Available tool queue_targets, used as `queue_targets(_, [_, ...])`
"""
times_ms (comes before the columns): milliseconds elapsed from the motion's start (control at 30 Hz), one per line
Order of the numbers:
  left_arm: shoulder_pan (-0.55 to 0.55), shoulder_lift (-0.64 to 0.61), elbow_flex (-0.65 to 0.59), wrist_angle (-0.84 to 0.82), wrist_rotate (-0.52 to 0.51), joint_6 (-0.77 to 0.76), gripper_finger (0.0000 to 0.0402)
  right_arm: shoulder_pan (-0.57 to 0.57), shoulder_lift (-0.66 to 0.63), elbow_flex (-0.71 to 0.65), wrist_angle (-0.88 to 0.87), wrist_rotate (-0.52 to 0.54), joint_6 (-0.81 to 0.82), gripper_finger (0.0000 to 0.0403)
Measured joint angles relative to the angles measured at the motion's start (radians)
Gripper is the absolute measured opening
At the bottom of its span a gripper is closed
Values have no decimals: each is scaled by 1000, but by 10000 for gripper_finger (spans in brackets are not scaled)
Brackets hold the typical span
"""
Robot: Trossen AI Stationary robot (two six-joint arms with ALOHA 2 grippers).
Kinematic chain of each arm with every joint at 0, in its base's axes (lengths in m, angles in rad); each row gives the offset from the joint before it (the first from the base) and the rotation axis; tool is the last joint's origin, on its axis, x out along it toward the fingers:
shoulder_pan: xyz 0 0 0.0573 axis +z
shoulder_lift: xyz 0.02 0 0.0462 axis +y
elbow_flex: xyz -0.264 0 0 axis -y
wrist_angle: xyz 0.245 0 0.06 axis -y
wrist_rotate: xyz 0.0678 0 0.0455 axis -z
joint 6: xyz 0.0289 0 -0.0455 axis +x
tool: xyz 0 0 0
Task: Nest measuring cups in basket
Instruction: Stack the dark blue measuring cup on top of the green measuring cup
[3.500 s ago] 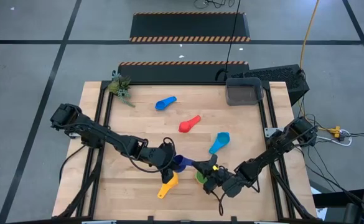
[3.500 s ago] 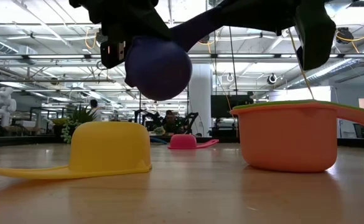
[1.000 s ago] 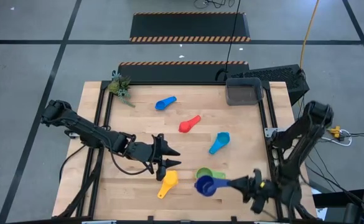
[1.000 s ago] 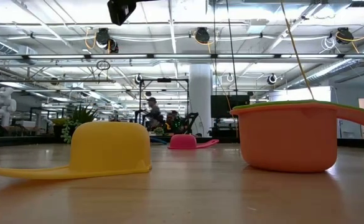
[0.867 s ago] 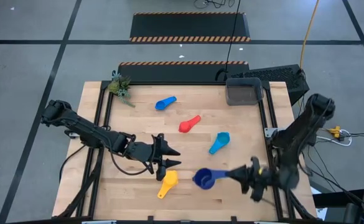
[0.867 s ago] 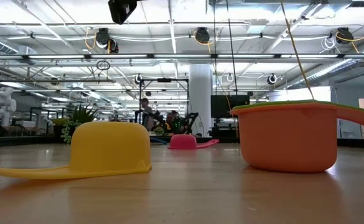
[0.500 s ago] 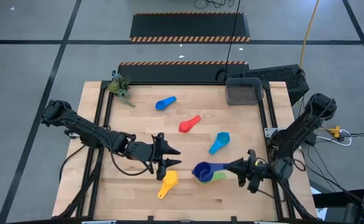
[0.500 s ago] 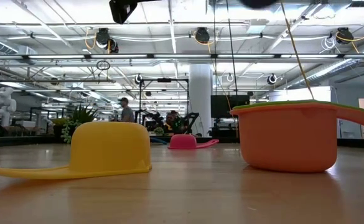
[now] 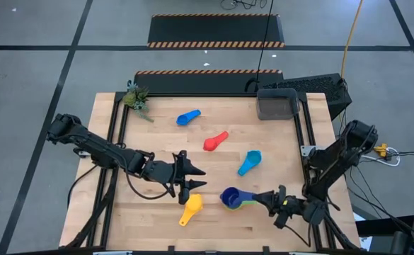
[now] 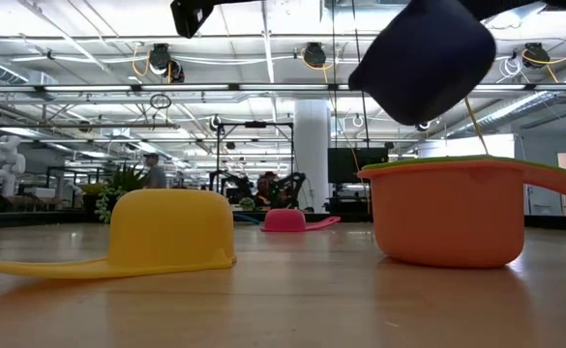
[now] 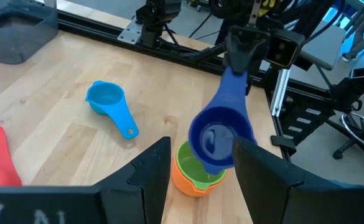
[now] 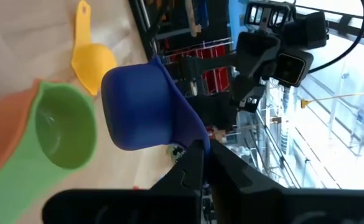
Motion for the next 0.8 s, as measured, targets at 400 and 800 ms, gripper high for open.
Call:
queue_targets(400, [0, 0, 0, 4, 0, -2, 175, -2, 11, -46, 1, -82, 62, 0])
queue_targets(800, [0, 0, 0, 3, -1, 2, 175, -22, 10, -98, 69, -91, 88, 0])
